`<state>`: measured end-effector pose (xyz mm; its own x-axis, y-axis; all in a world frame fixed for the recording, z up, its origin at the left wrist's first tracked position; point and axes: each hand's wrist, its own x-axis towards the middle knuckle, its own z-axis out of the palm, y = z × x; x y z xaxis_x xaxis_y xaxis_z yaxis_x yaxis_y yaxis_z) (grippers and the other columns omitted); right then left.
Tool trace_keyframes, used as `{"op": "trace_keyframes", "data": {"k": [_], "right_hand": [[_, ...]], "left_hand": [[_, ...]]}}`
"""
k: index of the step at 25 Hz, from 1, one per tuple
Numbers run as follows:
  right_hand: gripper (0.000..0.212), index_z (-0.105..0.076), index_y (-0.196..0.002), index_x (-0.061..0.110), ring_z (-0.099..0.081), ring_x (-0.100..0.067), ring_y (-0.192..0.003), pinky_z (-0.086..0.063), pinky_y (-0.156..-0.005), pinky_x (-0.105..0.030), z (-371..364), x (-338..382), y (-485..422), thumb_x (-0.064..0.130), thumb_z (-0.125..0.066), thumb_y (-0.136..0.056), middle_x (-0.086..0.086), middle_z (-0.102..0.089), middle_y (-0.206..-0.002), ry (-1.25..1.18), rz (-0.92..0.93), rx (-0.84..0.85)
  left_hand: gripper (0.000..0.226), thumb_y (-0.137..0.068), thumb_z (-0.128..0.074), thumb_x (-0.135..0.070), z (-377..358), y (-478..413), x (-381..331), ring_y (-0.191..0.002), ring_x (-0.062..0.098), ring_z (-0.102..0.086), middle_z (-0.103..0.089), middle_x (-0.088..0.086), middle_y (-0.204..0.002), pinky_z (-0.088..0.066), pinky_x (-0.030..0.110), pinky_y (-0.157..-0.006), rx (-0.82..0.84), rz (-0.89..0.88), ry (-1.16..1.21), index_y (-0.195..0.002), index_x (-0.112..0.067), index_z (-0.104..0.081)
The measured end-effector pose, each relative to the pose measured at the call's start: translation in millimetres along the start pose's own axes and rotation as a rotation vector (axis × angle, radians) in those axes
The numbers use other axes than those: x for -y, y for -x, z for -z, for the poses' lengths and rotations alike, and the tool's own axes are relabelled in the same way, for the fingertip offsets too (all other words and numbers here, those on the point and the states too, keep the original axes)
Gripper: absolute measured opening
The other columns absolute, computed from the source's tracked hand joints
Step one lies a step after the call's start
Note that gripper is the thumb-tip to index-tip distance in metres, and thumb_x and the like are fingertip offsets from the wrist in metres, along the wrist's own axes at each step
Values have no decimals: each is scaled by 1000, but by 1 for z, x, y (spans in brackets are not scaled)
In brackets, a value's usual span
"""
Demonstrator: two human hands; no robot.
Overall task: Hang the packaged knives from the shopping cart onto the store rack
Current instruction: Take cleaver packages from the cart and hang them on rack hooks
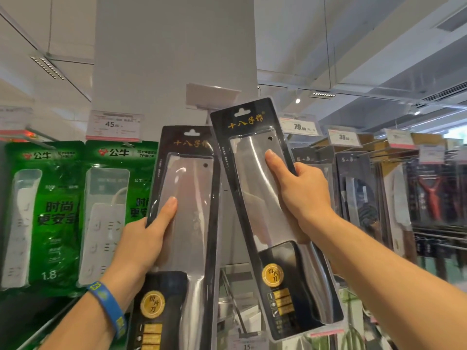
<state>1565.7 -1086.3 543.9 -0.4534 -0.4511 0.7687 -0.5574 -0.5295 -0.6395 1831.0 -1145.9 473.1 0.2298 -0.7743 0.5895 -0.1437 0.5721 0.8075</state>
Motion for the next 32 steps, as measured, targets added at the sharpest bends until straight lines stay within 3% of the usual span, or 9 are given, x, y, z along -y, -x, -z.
{"op": "trace_keyframes", "data": {"k": [6,10,15,18,21,23,26,29,32], "right_hand": [[66,-52,-58,22,-55,-12,-55,-40,-53,-32,-9,4,1,85,-58,-78,13,-59,-51,-15,18,-5],[60,-62,-64,24,-63,-6,-59,-44,-55,-26,-17,8,2,82,-59,-80,20,-67,-60,-74,21,37],[67,-68,-70,18,-68,-12,-64,-50,-57,-33,-17,4,-3,85,-60,-76,13,-70,-67,-132,-10,11],[69,-62,-62,18,-63,-1,-53,-43,-53,-31,-15,1,-3,87,-60,-73,14,-68,-61,-132,-30,2],[75,-64,-65,15,-65,-7,-57,-45,-54,-32,-11,-8,-4,89,-59,-71,13,-69,-62,-105,-28,-8],[76,-65,-66,14,-66,-11,-58,-45,-55,-31,-9,-13,-4,90,-59,-70,12,-70,-63,-104,-35,-14],[74,-61,-62,16,-63,-5,-53,-42,-53,-30,-8,-18,-5,90,-60,-70,14,-68,-60,-103,-39,-10],[78,-63,-66,15,-63,-6,-54,-43,-54,-30,-11,-20,-5,92,-58,-69,12,-68,-62,-106,-48,14],[75,-57,-62,17,-59,1,-48,-40,-51,-29,-17,-20,-4,91,-57,-71,13,-65,-56,-93,-26,34]], "left_hand": [[75,-52,-59,-91,14,-4,-6,-66,14,-72,-74,-10,-68,-54,32,-62,-21,3,-40,-74,-22,-77],[52,-52,-57,-95,22,-1,-13,-65,13,-72,-73,-13,-66,-57,33,-64,-29,-45,-97,-72,-50,-73],[81,-63,-55,-90,9,-8,-22,-60,18,-67,-70,0,-59,-52,34,-58,-18,-215,-340,-64,-11,-72],[76,-72,-57,-83,-1,-4,-18,-60,20,-65,-69,4,-60,-54,39,-64,-1,-290,-407,-69,-8,-72],[75,-74,-57,-80,-3,-5,-16,-62,16,-66,-72,6,-68,-53,33,-62,-14,-285,-366,-74,-6,-74],[73,-70,-54,-82,-2,-4,-17,-57,9,-65,-71,-3,-64,-49,24,-55,-6,-218,-282,-67,-11,-73],[73,-67,-54,-84,-1,-4,-18,-57,7,-67,-72,-10,-65,-54,28,-59,3,-137,-207,-71,-14,-75],[82,-67,-53,-85,1,-7,-18,-57,7,-65,-71,-4,-66,-51,23,-53,-4,-164,-246,-76,-6,-75],[82,-67,-56,-86,6,-14,-19,-61,15,-68,-73,5,-69,-53,30,-61,-20,-147,-245,-77,-7,-76]]}}
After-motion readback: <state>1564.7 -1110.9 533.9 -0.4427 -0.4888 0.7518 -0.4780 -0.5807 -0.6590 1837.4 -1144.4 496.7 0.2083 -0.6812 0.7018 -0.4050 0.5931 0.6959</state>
